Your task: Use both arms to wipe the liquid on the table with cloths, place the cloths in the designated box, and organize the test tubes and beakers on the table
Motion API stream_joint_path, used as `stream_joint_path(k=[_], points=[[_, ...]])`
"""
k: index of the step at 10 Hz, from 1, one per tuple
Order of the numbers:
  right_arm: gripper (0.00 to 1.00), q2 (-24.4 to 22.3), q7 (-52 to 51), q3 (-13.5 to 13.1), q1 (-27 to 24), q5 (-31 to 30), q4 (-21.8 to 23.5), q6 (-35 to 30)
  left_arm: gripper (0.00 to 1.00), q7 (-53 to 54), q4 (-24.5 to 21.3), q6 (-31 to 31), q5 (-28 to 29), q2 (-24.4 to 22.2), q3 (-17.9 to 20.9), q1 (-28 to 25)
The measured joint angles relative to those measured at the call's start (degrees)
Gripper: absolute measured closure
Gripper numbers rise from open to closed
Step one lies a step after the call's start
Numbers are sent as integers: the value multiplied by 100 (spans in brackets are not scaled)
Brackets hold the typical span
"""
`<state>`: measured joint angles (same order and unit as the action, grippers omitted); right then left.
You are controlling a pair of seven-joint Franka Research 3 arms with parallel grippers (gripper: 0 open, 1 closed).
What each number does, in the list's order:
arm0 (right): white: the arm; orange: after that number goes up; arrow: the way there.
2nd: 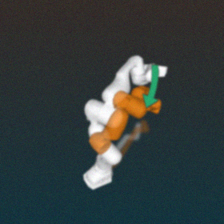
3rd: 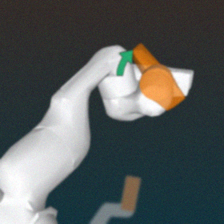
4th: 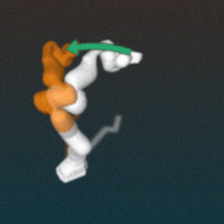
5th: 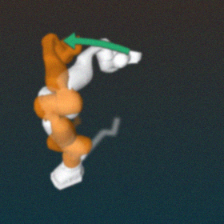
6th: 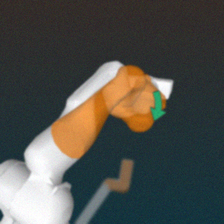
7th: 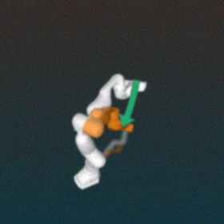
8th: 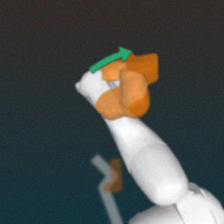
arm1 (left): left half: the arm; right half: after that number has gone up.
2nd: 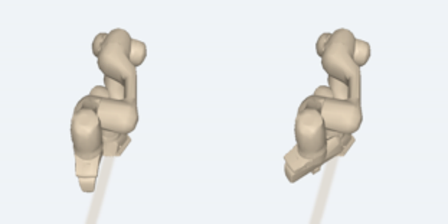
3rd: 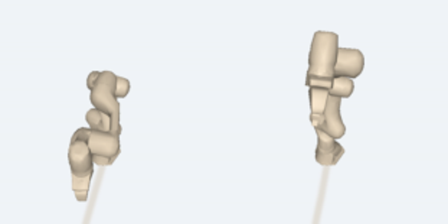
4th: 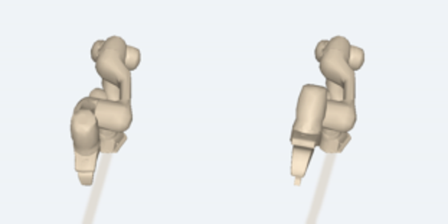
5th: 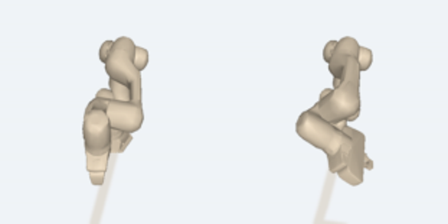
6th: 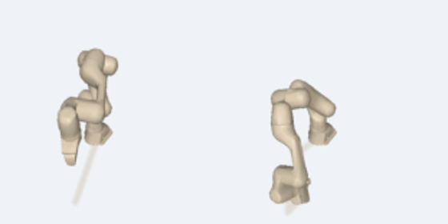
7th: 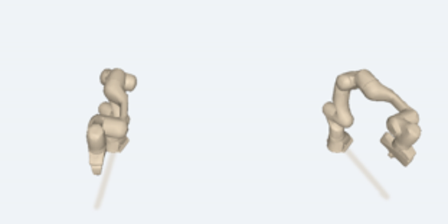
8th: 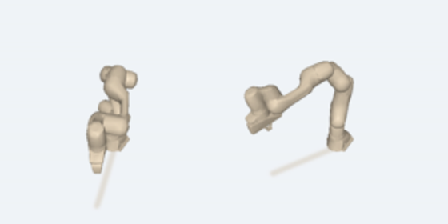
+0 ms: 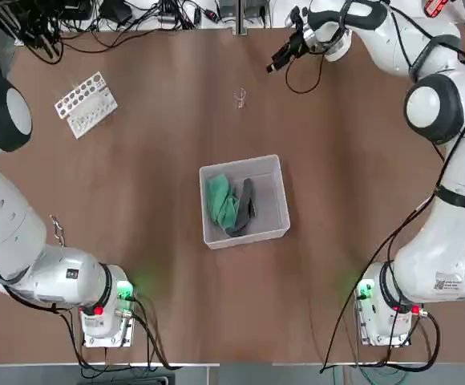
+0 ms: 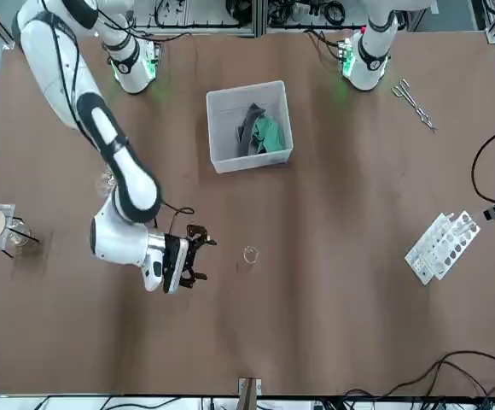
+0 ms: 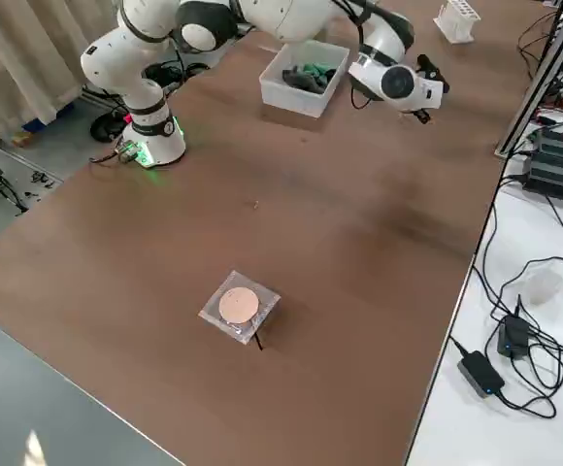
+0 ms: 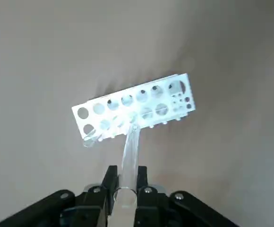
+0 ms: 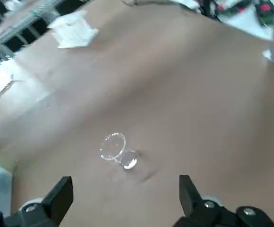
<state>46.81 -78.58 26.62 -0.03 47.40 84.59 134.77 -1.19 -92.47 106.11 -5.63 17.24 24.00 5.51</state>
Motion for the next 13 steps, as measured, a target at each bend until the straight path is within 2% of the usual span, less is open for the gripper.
stream_joint_path(k=[4, 6, 7, 10, 13], points=[[1, 279, -2050, -40, -12, 1009, -23, -830, 79, 184, -226, 248, -24, 56, 126, -10], [1, 550, -3315, -116, -26, 1796, -23, -1179, 79, 185, -236, 303, -127, 163, 128, -11], [1, 739, -3932, -132, -19, 2203, -24, -1212, 79, 185, -235, 342, -141, 207, 132, -18], [1, 1342, -4840, -144, 91, 2667, -232, -1275, 79, 186, -256, 386, -142, 255, 155, -88], [1, 1601, -5977, -151, 326, 3266, -499, -1026, 77, 187, -261, 429, -145, 335, 151, -90]])
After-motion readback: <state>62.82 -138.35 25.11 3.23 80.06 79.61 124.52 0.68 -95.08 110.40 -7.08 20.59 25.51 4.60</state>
